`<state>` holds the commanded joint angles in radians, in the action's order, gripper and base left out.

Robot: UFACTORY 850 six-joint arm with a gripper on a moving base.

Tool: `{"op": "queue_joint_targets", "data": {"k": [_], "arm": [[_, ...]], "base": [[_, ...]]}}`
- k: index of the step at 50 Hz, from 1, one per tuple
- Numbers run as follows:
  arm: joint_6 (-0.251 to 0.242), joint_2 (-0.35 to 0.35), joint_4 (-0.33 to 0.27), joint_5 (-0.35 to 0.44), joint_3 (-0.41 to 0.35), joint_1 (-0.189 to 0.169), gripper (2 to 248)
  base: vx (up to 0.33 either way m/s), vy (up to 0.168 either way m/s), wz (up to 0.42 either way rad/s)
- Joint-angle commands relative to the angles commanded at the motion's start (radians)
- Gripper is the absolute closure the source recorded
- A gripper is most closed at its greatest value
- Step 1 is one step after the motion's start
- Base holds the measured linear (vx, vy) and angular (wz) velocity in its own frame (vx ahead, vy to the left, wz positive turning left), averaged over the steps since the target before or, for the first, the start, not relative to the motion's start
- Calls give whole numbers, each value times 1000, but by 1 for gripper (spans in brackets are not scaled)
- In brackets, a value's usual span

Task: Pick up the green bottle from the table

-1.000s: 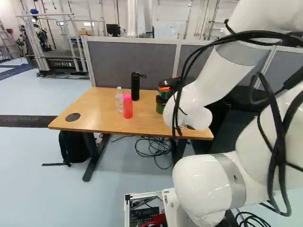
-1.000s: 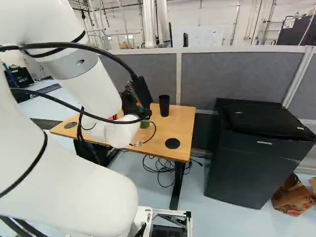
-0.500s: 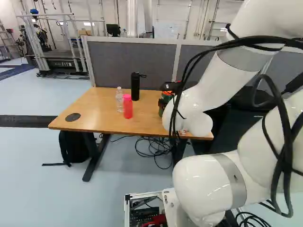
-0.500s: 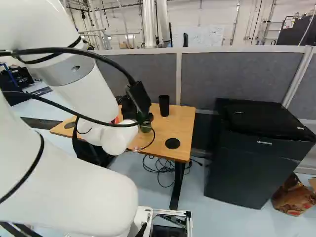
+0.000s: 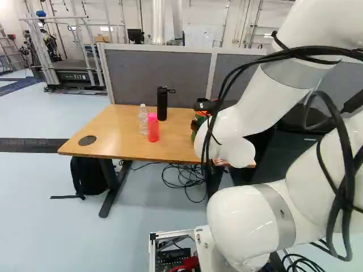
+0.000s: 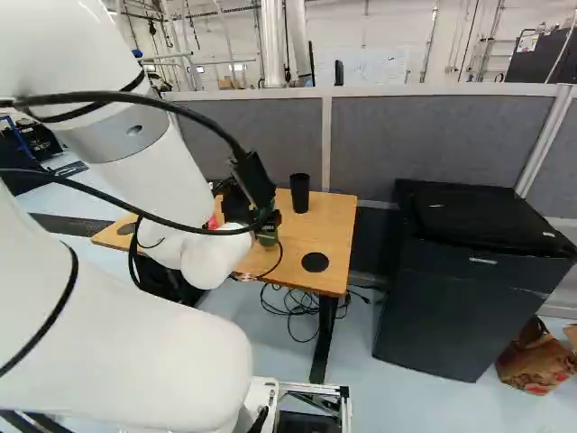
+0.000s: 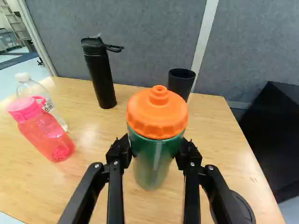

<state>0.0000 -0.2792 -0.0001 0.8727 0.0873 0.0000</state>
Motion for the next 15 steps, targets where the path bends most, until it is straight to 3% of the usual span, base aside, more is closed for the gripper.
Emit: {"op": "queue_joint_targets", "data": {"k": [15], "arm": [[0, 0, 0, 0, 0, 0, 242]], "base": [[0, 0, 0]]}}
